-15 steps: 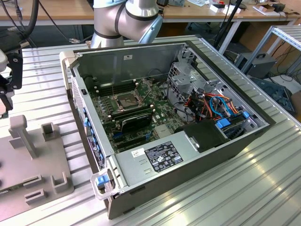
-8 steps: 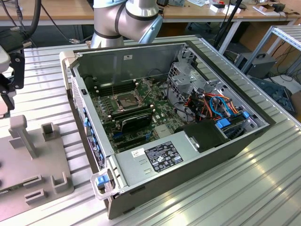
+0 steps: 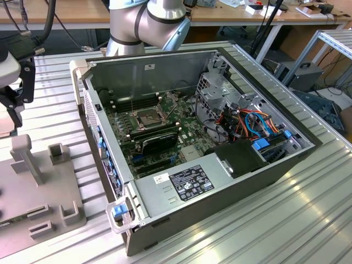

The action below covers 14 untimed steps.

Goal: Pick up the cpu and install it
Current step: 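Pick up the cpu and move it towards the insertion slot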

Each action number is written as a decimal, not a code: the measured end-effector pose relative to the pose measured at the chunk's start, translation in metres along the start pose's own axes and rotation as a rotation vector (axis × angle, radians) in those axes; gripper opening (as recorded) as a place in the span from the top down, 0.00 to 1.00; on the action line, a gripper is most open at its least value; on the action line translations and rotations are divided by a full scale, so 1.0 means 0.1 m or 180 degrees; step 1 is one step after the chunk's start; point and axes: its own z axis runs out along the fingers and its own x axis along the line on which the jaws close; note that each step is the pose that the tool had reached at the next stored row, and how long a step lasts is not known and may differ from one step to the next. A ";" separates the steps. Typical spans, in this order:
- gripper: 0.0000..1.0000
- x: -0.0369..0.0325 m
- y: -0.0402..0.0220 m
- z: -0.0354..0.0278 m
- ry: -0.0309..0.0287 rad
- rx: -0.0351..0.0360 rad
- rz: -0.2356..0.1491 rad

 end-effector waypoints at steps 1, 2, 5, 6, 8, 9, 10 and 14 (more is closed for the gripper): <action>0.46 -0.005 0.000 0.000 0.0000 0.0000 0.0000; 0.46 -0.008 0.000 0.000 0.0000 0.0000 0.0000; 0.46 -0.020 0.000 0.000 0.0000 0.0000 0.0000; 0.46 -0.021 0.000 0.000 0.0000 0.0000 0.0000; 0.46 -0.028 0.001 0.000 0.0000 0.0000 0.0000; 0.46 -0.029 0.001 0.000 0.0000 0.0000 0.0000; 0.46 -0.031 0.001 0.000 0.0000 0.0000 0.0000; 0.46 -0.041 0.001 0.000 0.0000 0.0000 0.0000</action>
